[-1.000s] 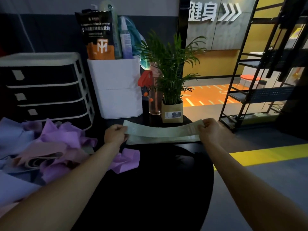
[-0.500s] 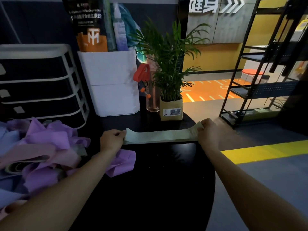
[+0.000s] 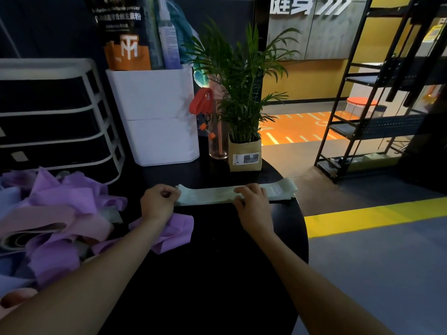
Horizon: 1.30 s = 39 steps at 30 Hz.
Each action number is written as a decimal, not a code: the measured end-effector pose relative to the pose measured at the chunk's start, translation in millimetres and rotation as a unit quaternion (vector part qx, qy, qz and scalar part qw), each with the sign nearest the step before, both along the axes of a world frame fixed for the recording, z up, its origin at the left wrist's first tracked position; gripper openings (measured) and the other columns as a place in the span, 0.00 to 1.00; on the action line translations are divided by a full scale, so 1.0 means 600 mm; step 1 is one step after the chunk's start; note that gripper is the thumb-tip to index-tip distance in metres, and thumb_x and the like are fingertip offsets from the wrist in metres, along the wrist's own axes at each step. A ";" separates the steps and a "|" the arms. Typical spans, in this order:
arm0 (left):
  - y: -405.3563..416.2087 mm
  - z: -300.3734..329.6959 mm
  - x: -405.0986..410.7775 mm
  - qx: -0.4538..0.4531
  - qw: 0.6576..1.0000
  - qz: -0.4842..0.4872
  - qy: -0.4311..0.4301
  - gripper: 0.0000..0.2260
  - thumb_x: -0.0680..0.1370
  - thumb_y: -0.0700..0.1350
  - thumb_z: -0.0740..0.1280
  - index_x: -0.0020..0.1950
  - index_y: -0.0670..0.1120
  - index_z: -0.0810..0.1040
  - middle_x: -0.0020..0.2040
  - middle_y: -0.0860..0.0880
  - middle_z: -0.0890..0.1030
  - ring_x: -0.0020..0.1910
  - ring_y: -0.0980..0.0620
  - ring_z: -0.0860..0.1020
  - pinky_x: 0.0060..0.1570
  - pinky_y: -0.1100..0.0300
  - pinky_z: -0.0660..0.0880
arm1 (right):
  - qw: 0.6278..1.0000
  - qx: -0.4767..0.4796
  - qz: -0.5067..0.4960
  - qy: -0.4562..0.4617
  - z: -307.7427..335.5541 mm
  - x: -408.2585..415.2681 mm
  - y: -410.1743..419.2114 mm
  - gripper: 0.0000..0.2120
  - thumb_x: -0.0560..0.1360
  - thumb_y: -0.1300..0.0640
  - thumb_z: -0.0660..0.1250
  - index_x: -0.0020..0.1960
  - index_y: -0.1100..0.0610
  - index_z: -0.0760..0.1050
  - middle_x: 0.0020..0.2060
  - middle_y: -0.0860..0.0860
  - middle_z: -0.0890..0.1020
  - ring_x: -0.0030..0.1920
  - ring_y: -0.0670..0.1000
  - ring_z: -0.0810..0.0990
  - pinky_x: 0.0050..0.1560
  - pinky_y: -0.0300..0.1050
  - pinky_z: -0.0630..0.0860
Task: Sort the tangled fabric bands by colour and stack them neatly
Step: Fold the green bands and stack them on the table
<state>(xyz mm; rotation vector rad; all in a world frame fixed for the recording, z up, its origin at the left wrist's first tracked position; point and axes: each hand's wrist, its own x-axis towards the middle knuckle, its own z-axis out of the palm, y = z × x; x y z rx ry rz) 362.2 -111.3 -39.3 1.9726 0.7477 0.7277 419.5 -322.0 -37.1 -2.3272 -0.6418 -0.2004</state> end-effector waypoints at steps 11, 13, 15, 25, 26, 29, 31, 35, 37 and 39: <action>-0.005 -0.015 -0.012 0.031 0.998 -0.025 -0.058 0.06 0.74 0.44 0.71 0.49 0.45 0.79 0.49 0.45 0.80 0.47 0.50 0.79 0.51 0.59 0.74 | 0.995 -0.085 0.028 -0.044 -0.008 0.005 0.004 0.13 0.78 0.56 0.61 0.61 0.53 0.75 0.59 0.50 0.72 0.60 0.51 0.68 0.61 0.47 0.67; -0.007 -0.022 -0.016 0.038 0.996 -0.048 -0.060 0.10 0.74 0.42 0.70 0.54 0.44 0.79 0.52 0.46 0.79 0.50 0.51 0.78 0.53 0.61 0.72 | 0.995 -0.087 0.030 -0.045 -0.009 0.006 0.003 0.13 0.78 0.56 0.61 0.61 0.53 0.75 0.59 0.50 0.71 0.60 0.51 0.68 0.61 0.46 0.67; -0.009 -0.026 -0.017 0.051 0.995 -0.068 -0.053 0.11 0.75 0.40 0.69 0.57 0.43 0.79 0.54 0.46 0.80 0.51 0.52 0.78 0.53 0.63 0.71 | 0.995 -0.085 0.026 -0.052 -0.010 0.005 0.006 0.12 0.78 0.56 0.61 0.60 0.53 0.76 0.59 0.50 0.72 0.60 0.51 0.68 0.60 0.45 0.67; -0.011 -0.033 -0.017 0.068 0.996 -0.041 -0.052 0.11 0.76 0.35 0.67 0.57 0.39 0.79 0.56 0.43 0.80 0.51 0.53 0.77 0.50 0.72 0.67 | 0.994 -0.085 0.030 -0.068 -0.014 0.004 0.009 0.12 0.78 0.58 0.61 0.60 0.53 0.76 0.58 0.49 0.74 0.59 0.51 0.69 0.59 0.46 0.67; -0.011 -0.033 -0.017 0.070 0.995 -0.040 -0.052 0.11 0.76 0.35 0.67 0.57 0.39 0.79 0.56 0.43 0.80 0.51 0.54 0.76 0.50 0.73 0.66 | 0.994 -0.084 0.027 -0.071 -0.016 0.004 0.010 0.12 0.78 0.58 0.61 0.60 0.52 0.76 0.58 0.49 0.74 0.58 0.51 0.69 0.59 0.46 0.68; -0.011 -0.032 -0.020 0.072 0.995 -0.040 -0.050 0.10 0.76 0.36 0.66 0.57 0.39 0.79 0.56 0.43 0.80 0.51 0.53 0.76 0.50 0.72 0.67 | 0.993 -0.080 0.020 -0.080 -0.019 0.005 0.011 0.12 0.78 0.58 0.61 0.59 0.53 0.77 0.58 0.50 0.75 0.58 0.52 0.70 0.59 0.46 0.69; -0.012 -0.030 -0.023 0.066 0.996 -0.044 -0.044 0.10 0.77 0.38 0.66 0.58 0.40 0.79 0.56 0.44 0.80 0.53 0.51 0.78 0.53 0.69 0.68 | 0.994 -0.076 0.016 -0.079 -0.016 0.003 0.010 0.12 0.78 0.57 0.61 0.59 0.54 0.77 0.58 0.50 0.75 0.58 0.52 0.70 0.59 0.47 0.69; -0.015 -0.011 -0.029 0.053 0.997 -0.059 -0.009 0.12 0.79 0.42 0.63 0.60 0.41 0.78 0.56 0.43 0.80 0.54 0.48 0.78 0.51 0.68 0.67 | 0.993 -0.083 0.020 -0.079 -0.007 -0.004 0.011 0.12 0.78 0.57 0.62 0.60 0.55 0.76 0.58 0.51 0.75 0.58 0.52 0.71 0.58 0.49 0.70; -0.014 0.010 -0.033 0.045 0.996 -0.077 0.003 0.12 0.79 0.42 0.62 0.61 0.41 0.77 0.55 0.43 0.81 0.54 0.48 0.78 0.48 0.70 0.66 | 0.994 -0.082 0.023 -0.064 -0.002 -0.008 0.010 0.12 0.78 0.57 0.62 0.60 0.55 0.76 0.58 0.52 0.74 0.59 0.54 0.71 0.59 0.51 0.70; -0.011 0.038 -0.038 0.054 0.994 -0.095 0.007 0.12 0.79 0.42 0.62 0.61 0.41 0.77 0.55 0.44 0.81 0.52 0.50 0.78 0.48 0.70 0.67 | 0.995 -0.081 0.020 -0.047 0.007 -0.015 0.013 0.13 0.77 0.57 0.63 0.61 0.55 0.76 0.60 0.52 0.73 0.61 0.54 0.70 0.61 0.52 0.69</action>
